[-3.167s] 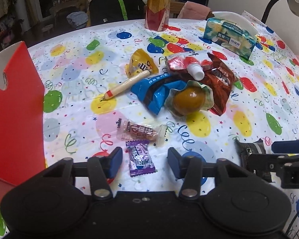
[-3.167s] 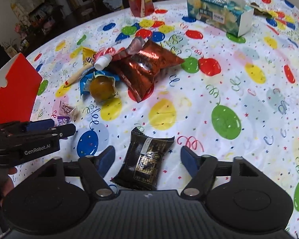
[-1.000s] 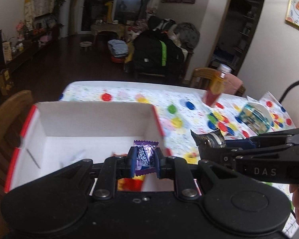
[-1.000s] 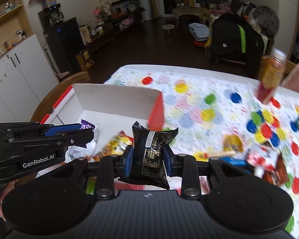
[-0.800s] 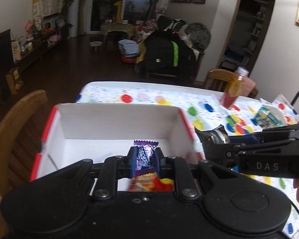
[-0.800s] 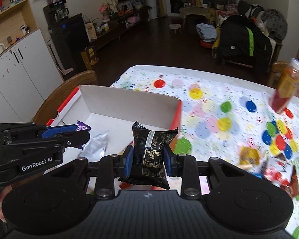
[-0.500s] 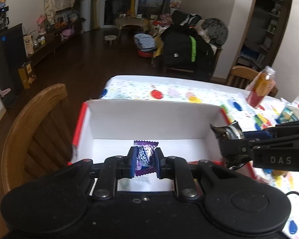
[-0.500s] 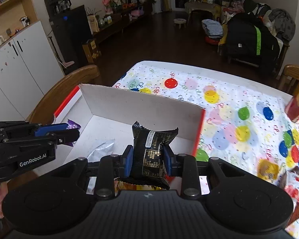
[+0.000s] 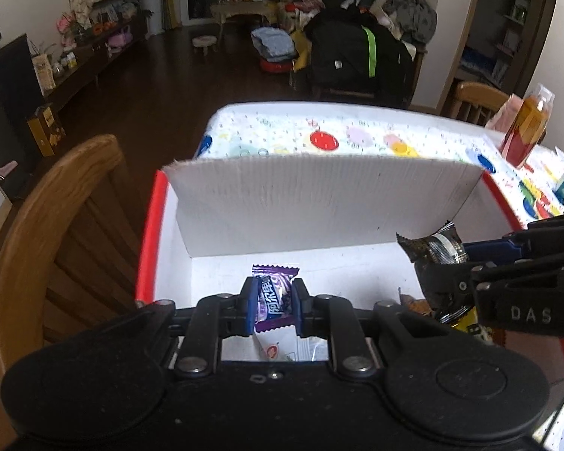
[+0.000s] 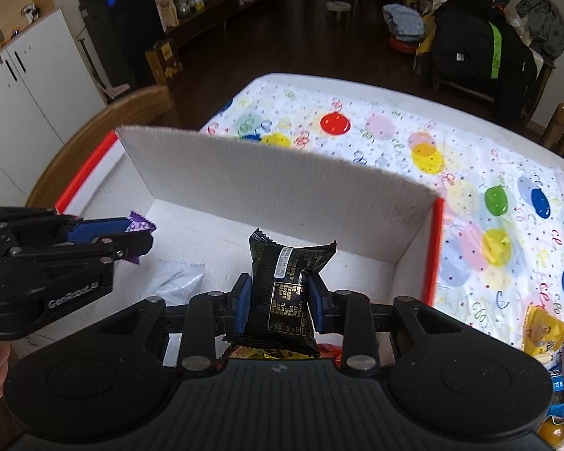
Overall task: Organize snacks
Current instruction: 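Carry the purple candy and black packet into the red box and release both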
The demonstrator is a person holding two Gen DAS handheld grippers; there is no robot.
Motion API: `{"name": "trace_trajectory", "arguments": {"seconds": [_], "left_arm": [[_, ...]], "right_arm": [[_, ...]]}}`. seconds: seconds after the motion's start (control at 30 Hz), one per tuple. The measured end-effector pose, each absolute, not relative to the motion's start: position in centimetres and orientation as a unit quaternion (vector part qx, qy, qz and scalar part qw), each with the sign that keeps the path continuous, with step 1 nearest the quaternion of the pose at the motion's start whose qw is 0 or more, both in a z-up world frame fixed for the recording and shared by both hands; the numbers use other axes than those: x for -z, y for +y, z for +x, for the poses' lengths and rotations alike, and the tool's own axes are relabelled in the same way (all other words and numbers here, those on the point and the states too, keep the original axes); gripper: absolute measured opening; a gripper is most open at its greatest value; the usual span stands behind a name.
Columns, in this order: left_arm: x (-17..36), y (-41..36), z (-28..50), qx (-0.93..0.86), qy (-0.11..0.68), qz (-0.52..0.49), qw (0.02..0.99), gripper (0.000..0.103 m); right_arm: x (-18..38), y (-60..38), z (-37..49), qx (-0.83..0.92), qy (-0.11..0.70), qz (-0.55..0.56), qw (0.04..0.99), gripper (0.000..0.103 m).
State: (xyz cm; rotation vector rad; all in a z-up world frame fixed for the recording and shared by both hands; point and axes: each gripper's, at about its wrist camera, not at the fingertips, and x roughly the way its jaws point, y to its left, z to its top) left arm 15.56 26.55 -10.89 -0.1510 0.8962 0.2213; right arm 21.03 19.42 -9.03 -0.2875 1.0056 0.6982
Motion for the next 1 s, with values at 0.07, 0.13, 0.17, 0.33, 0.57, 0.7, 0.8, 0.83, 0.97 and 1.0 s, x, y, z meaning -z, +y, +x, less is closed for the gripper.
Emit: {"name": "trace_trajectory", "arguments": {"seconds": [0.07, 0.13, 0.17, 0.33, 0.57, 0.7, 0.8, 0.83, 0.97, 1.0], "left_arm": [[11.4, 26.6, 15.9, -0.106, 0.440, -0.073, 0.889, 0.016], [11.7, 26.5, 16.1, -0.103, 0.448, -0.071, 0.885, 0.016], [11.9, 26.5, 16.2, -0.102, 0.452, -0.071, 0.883, 0.016], [12.3, 26.5, 16.7, -0.095, 0.475, -0.065, 0.872, 0.016], [12.8, 26.3, 17.2, -0.086, 0.502, -0.061, 0.858, 0.024], [12.6, 26.1, 17.1, -0.088, 0.498, -0.058, 0.861, 0.032], [12.2, 25.9, 16.8, -0.092, 0.490, -0.059, 0.865, 0.044], [12.1, 25.9, 16.7, -0.092, 0.488, -0.060, 0.866, 0.045], [11.1, 25.5, 16.1, -0.097, 0.474, -0.062, 0.873, 0.057], [10.9, 25.5, 16.0, -0.098, 0.470, -0.061, 0.875, 0.059]], "right_arm": [[9.5, 19.6, 21.1, -0.323, 0.473, -0.140, 0.808, 0.031], [9.9, 19.7, 21.3, -0.321, 0.476, -0.142, 0.806, 0.031], [10.0, 19.7, 21.3, -0.320, 0.478, -0.142, 0.805, 0.031], [10.1, 20.0, 21.2, -0.323, 0.478, -0.145, 0.804, 0.031], [9.9, 20.0, 21.3, -0.322, 0.480, -0.149, 0.803, 0.031], [9.2, 19.7, 20.8, -0.332, 0.471, -0.147, 0.804, 0.031], [8.6, 19.4, 20.4, -0.337, 0.464, -0.145, 0.806, 0.031], [8.4, 19.2, 20.3, -0.338, 0.463, -0.143, 0.807, 0.031], [7.4, 18.5, 19.8, -0.342, 0.452, -0.135, 0.813, 0.047], [7.0, 18.3, 19.6, -0.345, 0.447, -0.134, 0.815, 0.050]]}}
